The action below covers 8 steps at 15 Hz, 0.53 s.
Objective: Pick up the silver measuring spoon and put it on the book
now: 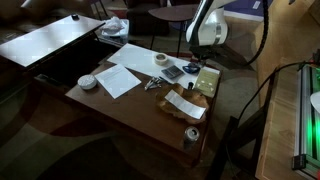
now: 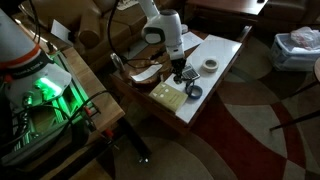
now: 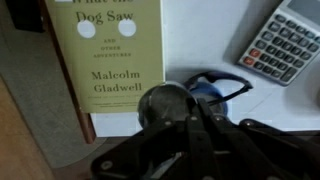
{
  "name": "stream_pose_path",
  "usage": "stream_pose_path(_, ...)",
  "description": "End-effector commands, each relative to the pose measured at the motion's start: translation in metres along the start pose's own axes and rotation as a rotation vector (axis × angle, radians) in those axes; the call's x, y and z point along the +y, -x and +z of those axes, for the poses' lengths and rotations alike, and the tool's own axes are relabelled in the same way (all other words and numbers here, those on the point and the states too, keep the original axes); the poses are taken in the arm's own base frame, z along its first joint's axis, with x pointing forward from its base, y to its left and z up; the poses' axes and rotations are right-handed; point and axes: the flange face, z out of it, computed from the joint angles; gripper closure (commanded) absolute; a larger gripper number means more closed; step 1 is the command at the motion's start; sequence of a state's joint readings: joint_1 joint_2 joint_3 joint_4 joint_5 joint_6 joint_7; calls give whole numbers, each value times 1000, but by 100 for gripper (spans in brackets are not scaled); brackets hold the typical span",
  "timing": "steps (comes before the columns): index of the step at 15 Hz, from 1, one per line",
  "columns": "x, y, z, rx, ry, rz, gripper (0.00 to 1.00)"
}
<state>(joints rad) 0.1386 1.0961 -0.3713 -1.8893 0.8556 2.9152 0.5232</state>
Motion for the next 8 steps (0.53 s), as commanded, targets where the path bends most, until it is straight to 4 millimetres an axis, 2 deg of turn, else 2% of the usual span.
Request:
stream_pose_path(1,11,-22,30,-100,102,-52,99)
stream_pose_path(4,16,-25,48,-178,147,-80,99)
stream_pose_path(8,17,-25,62,-207,172,-69,99)
